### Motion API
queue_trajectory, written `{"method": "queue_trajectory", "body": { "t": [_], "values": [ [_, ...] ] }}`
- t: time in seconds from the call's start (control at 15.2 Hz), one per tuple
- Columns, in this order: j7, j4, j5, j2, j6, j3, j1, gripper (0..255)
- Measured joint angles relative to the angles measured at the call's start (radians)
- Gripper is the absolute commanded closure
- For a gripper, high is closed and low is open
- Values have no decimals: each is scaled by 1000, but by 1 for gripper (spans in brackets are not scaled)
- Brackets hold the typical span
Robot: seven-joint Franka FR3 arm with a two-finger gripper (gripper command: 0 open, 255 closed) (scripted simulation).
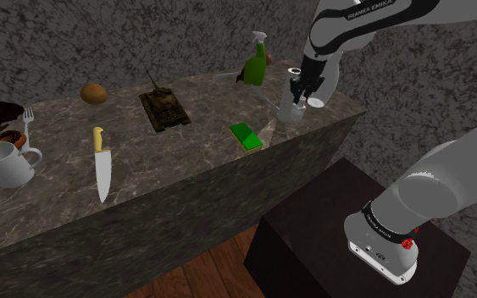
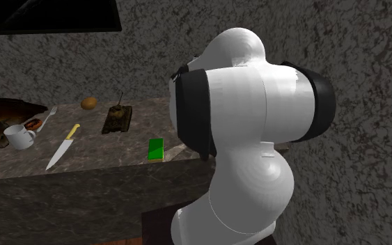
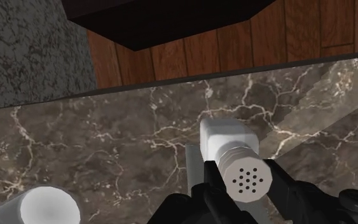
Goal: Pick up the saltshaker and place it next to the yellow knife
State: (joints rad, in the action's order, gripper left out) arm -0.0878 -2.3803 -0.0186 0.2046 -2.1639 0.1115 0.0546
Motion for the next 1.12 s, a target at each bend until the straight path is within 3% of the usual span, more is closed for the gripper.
{"method": "queue_trajectory", "body": {
  "t": [1.12],
  "values": [
    [-6,156,-5,83,239,-6,0,255]
  ]
}}
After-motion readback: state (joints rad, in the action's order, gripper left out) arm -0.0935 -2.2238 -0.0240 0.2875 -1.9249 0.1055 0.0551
